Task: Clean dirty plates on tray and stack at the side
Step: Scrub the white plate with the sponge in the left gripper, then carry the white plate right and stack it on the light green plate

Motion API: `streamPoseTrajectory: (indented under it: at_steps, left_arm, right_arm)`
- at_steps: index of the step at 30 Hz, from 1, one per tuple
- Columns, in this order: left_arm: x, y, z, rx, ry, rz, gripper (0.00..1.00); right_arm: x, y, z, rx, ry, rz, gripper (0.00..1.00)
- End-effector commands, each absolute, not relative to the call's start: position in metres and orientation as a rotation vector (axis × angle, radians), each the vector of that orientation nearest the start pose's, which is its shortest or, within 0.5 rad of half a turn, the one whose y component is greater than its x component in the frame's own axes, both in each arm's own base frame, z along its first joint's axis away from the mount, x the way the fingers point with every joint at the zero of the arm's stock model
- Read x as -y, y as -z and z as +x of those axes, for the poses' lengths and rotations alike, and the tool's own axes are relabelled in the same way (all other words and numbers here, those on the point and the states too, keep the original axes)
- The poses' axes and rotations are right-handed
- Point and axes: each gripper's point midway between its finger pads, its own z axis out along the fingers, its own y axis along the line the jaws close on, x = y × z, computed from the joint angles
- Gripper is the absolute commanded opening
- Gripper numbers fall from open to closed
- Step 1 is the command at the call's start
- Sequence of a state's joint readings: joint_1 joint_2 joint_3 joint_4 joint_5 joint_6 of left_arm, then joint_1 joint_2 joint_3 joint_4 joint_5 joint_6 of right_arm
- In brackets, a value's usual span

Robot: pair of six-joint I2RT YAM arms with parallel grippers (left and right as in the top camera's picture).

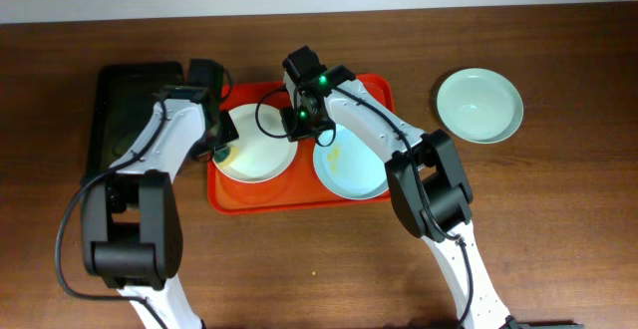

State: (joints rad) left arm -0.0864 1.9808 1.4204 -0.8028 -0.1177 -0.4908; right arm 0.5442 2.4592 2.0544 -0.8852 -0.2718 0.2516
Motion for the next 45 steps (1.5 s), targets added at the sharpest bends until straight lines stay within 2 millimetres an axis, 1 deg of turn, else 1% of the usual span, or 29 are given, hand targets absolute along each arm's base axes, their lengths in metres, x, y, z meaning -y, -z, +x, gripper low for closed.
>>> streamPoseTrajectory:
  at_steps: [1, 3, 5, 7, 8, 10, 11, 13, 14, 15, 19, 21, 24, 25, 26, 27, 28, 29, 30, 31, 32, 33, 34, 36, 37, 38, 40, 42, 45]
  left_arm:
    - [0.062, -0.071, 0.439, -2.774, 0.328, -0.515, 0.00]
    - [0.080, -0.064, 0.447, -2.757, 0.370, -0.458, 0.00]
    - [0.091, -0.052, 0.450, -2.768, 0.376, -0.427, 0.00]
    - [0.097, -0.034, 0.447, -2.806, 0.363, -0.416, 0.00]
    - [0.096, -0.026, 0.446, -2.823, 0.346, -0.421, 0.00]
    - [0.085, -0.010, 0.441, -2.859, 0.257, -0.448, 0.00]
    - [0.073, -0.006, 0.437, -2.871, 0.178, -0.469, 0.00]
    - [0.039, -0.002, 0.423, -2.897, -0.073, -0.516, 0.00]
    - [0.028, -0.002, 0.417, -2.905, -0.146, -0.529, 0.00]
    - [0.010, -0.003, 0.408, -2.917, -0.260, -0.552, 0.00]
    - [-0.015, -0.011, 0.400, -2.907, -0.398, -0.590, 0.00]
    - [-0.023, -0.026, 0.402, -2.881, -0.422, -0.606, 0.00]
    - [-0.027, -0.068, 0.408, -2.802, -0.383, -0.622, 0.00]
    - [-0.027, -0.083, 0.408, -2.773, -0.367, -0.623, 0.00]
    - [-0.026, -0.104, 0.407, -2.731, -0.337, -0.625, 0.00]
    - [-0.025, -0.122, 0.405, -2.697, -0.305, -0.624, 0.00]
    - [-0.025, -0.141, 0.403, -2.656, -0.282, -0.625, 0.00]
    - [-0.025, -0.166, 0.398, -2.599, -0.255, -0.625, 0.00]
    - [-0.027, -0.185, 0.394, -2.554, -0.235, -0.628, 0.00]
    - [-0.030, -0.203, 0.388, -2.512, -0.219, -0.637, 0.00]
    - [-0.034, -0.215, 0.383, -2.483, -0.213, -0.648, 0.00]
    - [-0.045, -0.233, 0.371, -2.439, -0.216, -0.679, 0.00]
    - [-0.051, -0.238, 0.366, -2.427, -0.227, -0.697, 0.00]
    - [-0.063, -0.245, 0.358, -2.406, -0.239, -0.739, 0.00]
    - [-0.071, -0.245, 0.356, -2.399, -0.245, -0.764, 0.00]
    - [-0.076, -0.241, 0.355, -2.406, -0.221, -0.793, 0.00]
    - [-0.083, -0.240, 0.353, -2.406, -0.196, -0.825, 0.00]
    - [-0.088, -0.239, 0.352, -2.403, -0.189, -0.848, 0.00]
    - [-0.089, -0.239, 0.351, -2.404, -0.190, -0.849, 0.00]
  right_arm:
    - [-0.294, 0.035, 0.423, -3.019, -0.393, -0.470, 0.04]
    - [-0.294, 0.035, 0.423, -3.019, -0.393, -0.470, 0.04]
    - [-0.294, 0.035, 0.423, -3.019, -0.393, -0.469, 0.04]
    - [-0.294, 0.035, 0.423, -3.019, -0.392, -0.469, 0.04]
    - [-0.294, 0.035, 0.423, -3.019, -0.392, -0.469, 0.04]
    - [-0.294, 0.035, 0.423, -3.018, -0.392, -0.469, 0.04]
    - [-0.293, 0.035, 0.423, -3.019, -0.392, -0.467, 0.04]
    - [-0.291, 0.036, 0.426, -3.015, -0.365, -0.463, 0.04]
    - [-0.289, 0.036, 0.427, -3.012, -0.348, -0.462, 0.04]
    - [-0.287, 0.036, 0.428, -3.009, -0.326, -0.459, 0.04]
    - [-0.288, 0.034, 0.430, -3.002, -0.330, -0.459, 0.04]
    - [-0.289, 0.029, 0.432, -2.998, -0.331, -0.460, 0.04]
    - [-0.287, 0.009, 0.442, -2.969, -0.287, -0.458, 0.04]
    - [-0.284, -0.003, 0.449, -2.944, -0.242, -0.450, 0.04]
    - [-0.281, -0.015, 0.455, -2.920, -0.201, -0.444, 0.04]
    - [-0.279, -0.032, 0.462, -2.876, -0.155, -0.479, 0.04]
    - [-0.277, -0.042, 0.466, -2.851, -0.132, -0.496, 0.04]
    - [-0.272, -0.064, 0.473, -2.809, -0.071, -0.488, 0.04]
    - [-0.267, -0.082, 0.479, -2.773, -0.015, -0.474, 0.04]
    - [-0.264, -0.101, 0.483, -2.736, 0.031, -0.472, 0.04]
    - [-0.263, -0.113, 0.485, -2.709, 0.058, -0.495, 0.04]
    - [-0.262, -0.141, 0.487, -2.640, 0.142, -0.535, 0.04]
    - [-0.260, -0.156, 0.487, -2.599, 0.213, -0.546, 0.04]
    - [-0.250, -0.197, 0.489, -2.458, 0.448, -0.508, 0.04]
    - [-0.248, -0.221, 0.487, -2.360, 0.590, -0.528, 0.04]
    - [-0.249, -0.254, 0.482, -2.206, 0.810, -0.577, 0.04]
    - [-0.251, -0.289, 0.470, -2.038, 1.044, -0.559, 0.04]
    - [-0.257, -0.316, 0.454, -1.899, 1.197, -0.498, 0.04]
    - [-0.268, -0.338, 0.435, -1.780, 1.295, -0.456, 0.04]
